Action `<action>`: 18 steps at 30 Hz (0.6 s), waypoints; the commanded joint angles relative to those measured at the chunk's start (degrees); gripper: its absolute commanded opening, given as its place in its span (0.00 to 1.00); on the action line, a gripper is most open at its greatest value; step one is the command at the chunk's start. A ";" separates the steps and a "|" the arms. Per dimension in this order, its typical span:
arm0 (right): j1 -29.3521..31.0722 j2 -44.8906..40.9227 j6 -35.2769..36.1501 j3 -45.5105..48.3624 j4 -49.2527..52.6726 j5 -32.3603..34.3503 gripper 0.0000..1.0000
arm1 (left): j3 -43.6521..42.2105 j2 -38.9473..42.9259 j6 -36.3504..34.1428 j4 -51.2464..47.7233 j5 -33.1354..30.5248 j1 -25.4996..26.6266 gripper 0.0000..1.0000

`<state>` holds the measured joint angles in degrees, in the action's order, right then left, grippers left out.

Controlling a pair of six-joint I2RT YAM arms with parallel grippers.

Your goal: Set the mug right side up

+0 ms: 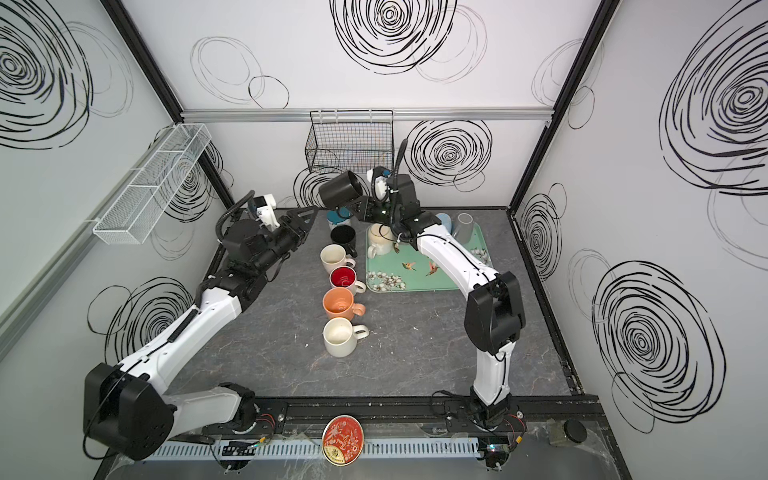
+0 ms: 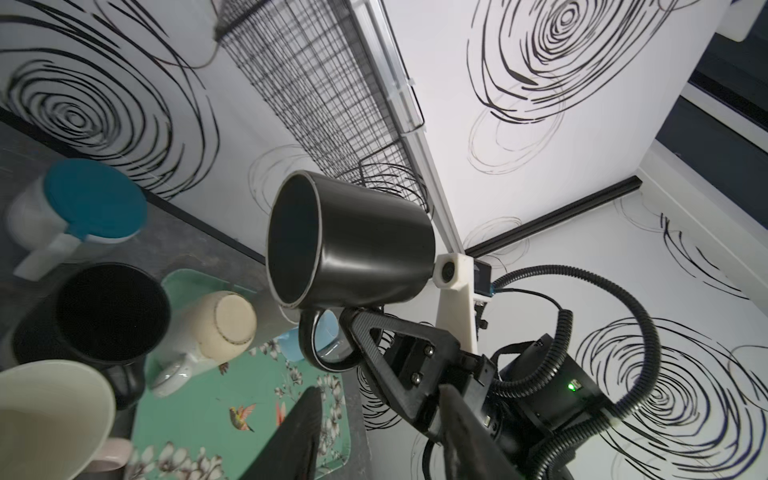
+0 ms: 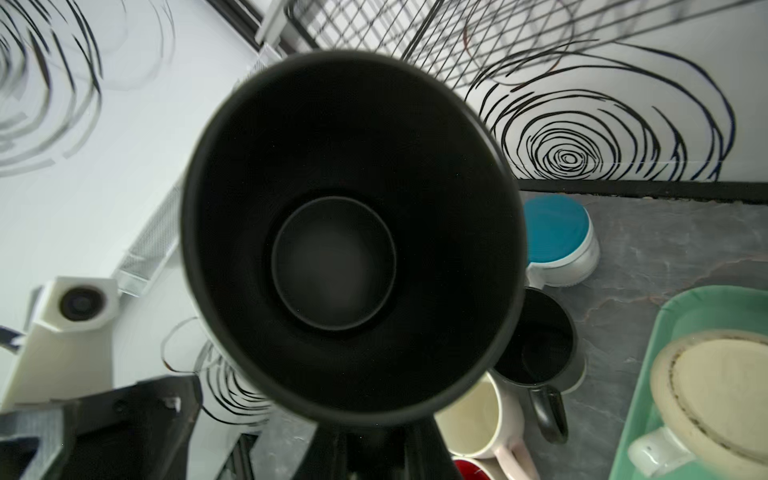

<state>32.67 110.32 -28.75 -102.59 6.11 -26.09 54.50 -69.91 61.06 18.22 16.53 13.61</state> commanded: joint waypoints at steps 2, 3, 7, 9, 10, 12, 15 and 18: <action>2.86 4.06 13.13 -9.32 2.66 4.65 0.00 | -3.76 4.22 -2.77 -3.44 3.86 -5.54 0.49; 3.75 5.59 14.60 -11.22 3.54 5.17 0.00 | -4.39 4.95 -3.02 -4.32 4.26 -6.91 0.49; 6.86 10.43 19.10 -16.91 5.34 6.76 0.00 | -6.03 7.74 -4.32 -8.17 4.59 -11.55 0.49; 8.46 12.33 20.75 -18.98 6.36 8.73 0.00 | -6.68 9.13 -4.99 -10.09 4.13 -13.47 0.49; 9.17 13.29 21.29 -19.87 6.82 9.93 0.00 | -6.69 9.75 -5.80 -11.68 3.51 -14.01 0.50; 10.48 14.57 22.00 -20.71 7.36 11.98 0.00 | -6.26 10.55 -7.83 -15.09 1.95 -14.40 0.52; 12.77 15.89 22.84 -20.90 7.52 17.33 0.00 | -6.50 11.50 -8.50 -18.69 0.49 -14.82 0.56; 15.19 17.46 23.89 -21.61 7.71 20.90 0.00 | -7.07 12.28 -8.99 -21.65 -0.93 -15.43 0.57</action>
<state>46.02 127.96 -7.60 -120.36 17.50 -10.24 48.12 -58.78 54.19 -0.27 17.61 -0.95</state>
